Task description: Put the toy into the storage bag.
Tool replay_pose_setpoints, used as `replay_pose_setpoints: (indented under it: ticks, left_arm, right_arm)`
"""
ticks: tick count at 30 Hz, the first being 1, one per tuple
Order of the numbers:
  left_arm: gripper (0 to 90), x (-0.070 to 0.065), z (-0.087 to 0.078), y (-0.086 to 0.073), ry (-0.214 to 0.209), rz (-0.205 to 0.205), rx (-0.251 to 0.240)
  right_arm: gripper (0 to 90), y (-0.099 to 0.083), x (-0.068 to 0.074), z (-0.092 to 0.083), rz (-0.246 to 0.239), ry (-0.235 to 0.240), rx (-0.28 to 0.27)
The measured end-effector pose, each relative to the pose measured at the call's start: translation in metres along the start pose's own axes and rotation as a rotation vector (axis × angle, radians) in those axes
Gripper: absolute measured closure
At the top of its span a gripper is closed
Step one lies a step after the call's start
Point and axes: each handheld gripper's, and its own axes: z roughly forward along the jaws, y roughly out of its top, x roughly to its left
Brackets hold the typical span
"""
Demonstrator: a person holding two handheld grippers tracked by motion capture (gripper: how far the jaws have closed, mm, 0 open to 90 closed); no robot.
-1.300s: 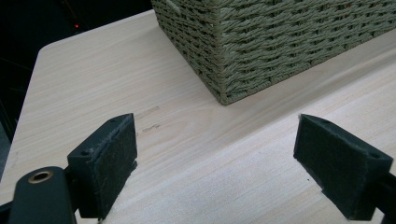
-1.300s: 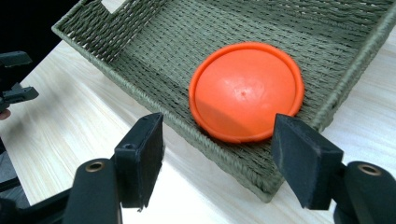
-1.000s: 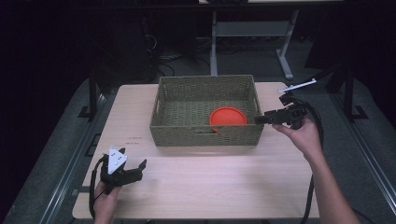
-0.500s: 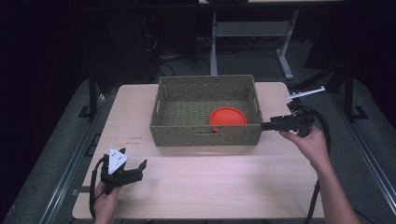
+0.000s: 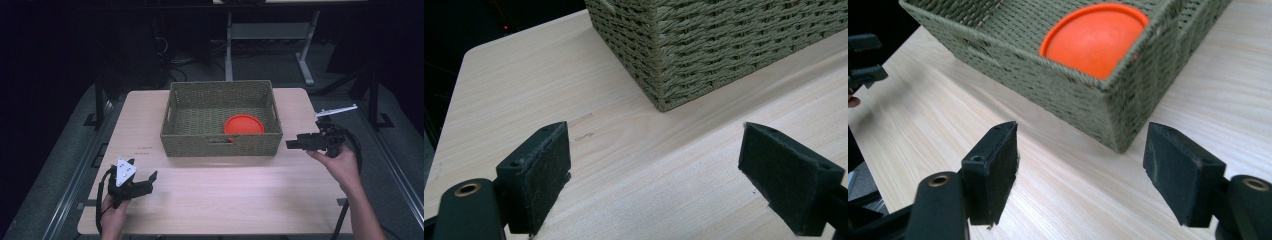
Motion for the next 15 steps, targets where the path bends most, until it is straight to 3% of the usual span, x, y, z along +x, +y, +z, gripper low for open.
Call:
replay_pose_setpoints:
  ticks: [15]
  left_arm:
    - [12.8,-0.001,0.0,0.0,-0.002,-0.003,0.0]
  right_arm:
    - [27.5,-0.026,-0.01,0.001,0.016,-0.01,0.014]
